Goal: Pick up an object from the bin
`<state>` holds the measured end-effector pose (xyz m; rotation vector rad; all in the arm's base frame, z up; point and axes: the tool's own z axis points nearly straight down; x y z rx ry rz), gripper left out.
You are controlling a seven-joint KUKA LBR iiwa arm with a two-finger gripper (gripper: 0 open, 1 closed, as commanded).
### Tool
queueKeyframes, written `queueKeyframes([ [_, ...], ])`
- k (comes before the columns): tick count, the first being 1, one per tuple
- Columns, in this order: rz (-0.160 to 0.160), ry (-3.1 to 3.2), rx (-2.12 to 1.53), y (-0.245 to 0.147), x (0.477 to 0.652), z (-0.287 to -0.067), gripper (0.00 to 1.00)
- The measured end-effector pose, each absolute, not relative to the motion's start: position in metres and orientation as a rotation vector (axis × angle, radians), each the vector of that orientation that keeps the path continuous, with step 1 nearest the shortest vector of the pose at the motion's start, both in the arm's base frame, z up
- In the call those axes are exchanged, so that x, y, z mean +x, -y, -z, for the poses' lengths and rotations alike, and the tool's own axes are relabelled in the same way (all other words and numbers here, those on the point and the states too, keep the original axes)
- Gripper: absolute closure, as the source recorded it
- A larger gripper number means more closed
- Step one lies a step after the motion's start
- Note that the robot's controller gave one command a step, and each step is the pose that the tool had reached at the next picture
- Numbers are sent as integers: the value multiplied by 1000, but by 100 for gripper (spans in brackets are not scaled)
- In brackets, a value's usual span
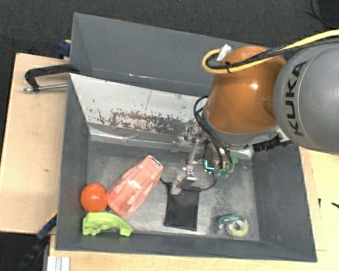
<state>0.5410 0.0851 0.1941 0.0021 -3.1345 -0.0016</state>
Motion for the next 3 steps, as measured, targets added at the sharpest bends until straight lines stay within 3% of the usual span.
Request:
queueKeyframes([
  [2,3,3147,-6,-85,544,-196,0],
  [3,0,3137,88,-98,553,-157,0],
])
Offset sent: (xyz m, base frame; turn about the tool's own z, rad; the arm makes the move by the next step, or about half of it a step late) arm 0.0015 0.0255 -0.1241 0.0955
